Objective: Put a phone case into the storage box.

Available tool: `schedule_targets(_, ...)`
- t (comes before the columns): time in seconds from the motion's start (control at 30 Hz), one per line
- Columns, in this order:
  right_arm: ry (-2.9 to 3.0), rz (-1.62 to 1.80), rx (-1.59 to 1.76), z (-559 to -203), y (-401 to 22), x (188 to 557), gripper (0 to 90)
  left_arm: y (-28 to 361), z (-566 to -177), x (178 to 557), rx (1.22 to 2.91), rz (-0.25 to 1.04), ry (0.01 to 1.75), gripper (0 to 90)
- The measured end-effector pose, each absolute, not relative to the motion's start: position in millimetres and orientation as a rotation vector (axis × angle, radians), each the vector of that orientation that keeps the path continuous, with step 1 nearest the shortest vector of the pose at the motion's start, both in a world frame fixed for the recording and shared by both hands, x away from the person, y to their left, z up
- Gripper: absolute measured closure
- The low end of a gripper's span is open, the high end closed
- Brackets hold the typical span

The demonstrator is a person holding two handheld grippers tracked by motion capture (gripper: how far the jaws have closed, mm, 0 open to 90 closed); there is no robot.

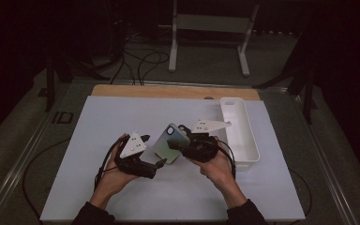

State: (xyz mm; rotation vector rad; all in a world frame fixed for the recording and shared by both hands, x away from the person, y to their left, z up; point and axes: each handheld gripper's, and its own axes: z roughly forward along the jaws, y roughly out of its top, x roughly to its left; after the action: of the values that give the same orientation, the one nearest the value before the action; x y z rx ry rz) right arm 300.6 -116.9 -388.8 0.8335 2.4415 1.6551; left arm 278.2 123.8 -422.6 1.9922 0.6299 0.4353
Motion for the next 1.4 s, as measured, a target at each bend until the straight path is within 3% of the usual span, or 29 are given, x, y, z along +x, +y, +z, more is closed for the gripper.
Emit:
schedule_targets(0.4,2.46,1.759,0.653,-375.8,-127.2,288.6,86.8,129.0,-424.6,281.0,1.999,0.247,0.555,0.9)
schedule_targets(0.57,2.514,1.759,0.568,-375.9,-124.8,285.2,86.8,125.8,-427.1,280.0,2.029,0.207,0.521,5.8)
schedule_targets(1.1,2.597,1.76,0.473,-379.8,-122.7,282.9,86.8,130.3,-427.2,276.1,2.004,0.081,0.37,47.9)
schedule_targets(1.4,2.605,1.759,0.434,-379.2,-129.1,285.3,85.1,125.5,-432.6,276.0,2.047,0.006,0.294,63.8)
